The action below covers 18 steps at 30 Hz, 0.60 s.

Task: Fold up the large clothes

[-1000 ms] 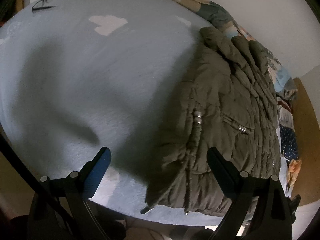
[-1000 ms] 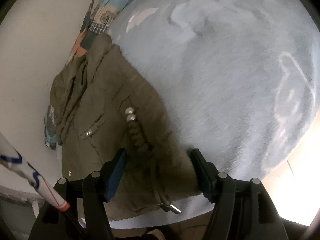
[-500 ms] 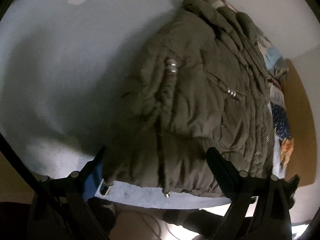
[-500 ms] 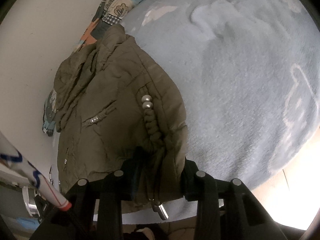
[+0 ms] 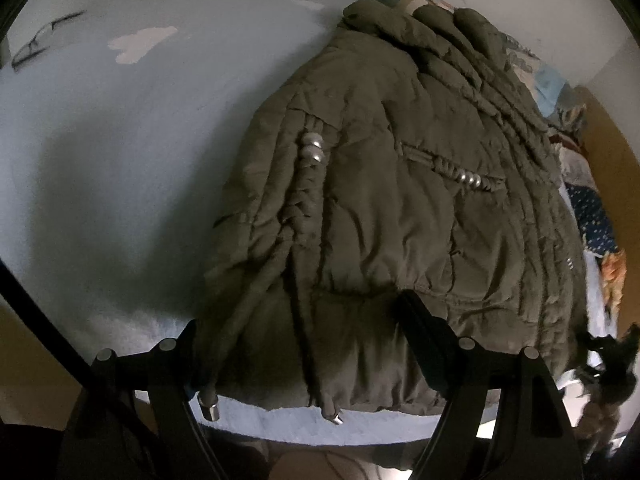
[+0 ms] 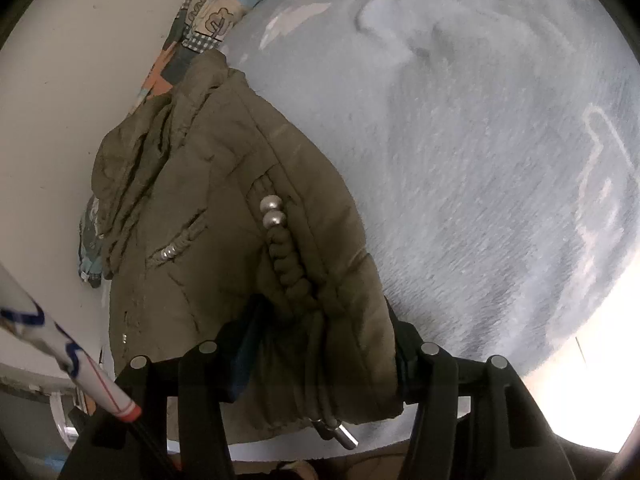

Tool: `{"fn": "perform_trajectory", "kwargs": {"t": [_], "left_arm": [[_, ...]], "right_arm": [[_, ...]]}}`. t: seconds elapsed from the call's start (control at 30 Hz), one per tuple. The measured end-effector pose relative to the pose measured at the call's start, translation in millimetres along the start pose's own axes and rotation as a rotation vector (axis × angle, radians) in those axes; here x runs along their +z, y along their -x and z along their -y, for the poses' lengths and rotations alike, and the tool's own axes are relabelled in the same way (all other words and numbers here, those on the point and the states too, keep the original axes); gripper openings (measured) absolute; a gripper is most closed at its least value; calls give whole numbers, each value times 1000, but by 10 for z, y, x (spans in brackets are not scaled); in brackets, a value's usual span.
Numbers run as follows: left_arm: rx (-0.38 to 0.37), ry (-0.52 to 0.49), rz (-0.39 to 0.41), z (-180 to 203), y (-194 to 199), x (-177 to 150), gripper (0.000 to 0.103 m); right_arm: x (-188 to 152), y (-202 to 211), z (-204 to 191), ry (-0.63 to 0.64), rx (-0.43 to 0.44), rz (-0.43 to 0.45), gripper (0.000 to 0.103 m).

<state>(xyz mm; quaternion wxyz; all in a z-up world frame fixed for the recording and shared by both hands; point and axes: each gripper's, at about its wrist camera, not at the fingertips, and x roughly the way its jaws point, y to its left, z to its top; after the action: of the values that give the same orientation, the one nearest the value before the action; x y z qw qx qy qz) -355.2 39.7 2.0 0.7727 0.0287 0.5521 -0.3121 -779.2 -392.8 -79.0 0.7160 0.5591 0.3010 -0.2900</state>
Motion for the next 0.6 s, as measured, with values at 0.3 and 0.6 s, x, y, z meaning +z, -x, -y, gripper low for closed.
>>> {"fn": "perform_trajectory", "kwargs": {"t": [0.3, 0.6], "left_arm": [[169, -162, 96, 285, -48, -33, 85], [247, -231, 137, 323, -51, -76, 92]], "right_arm": [[-48, 5, -139, 96, -24, 35, 34], [-81, -30, -58, 78, -19, 62, 44]]}}
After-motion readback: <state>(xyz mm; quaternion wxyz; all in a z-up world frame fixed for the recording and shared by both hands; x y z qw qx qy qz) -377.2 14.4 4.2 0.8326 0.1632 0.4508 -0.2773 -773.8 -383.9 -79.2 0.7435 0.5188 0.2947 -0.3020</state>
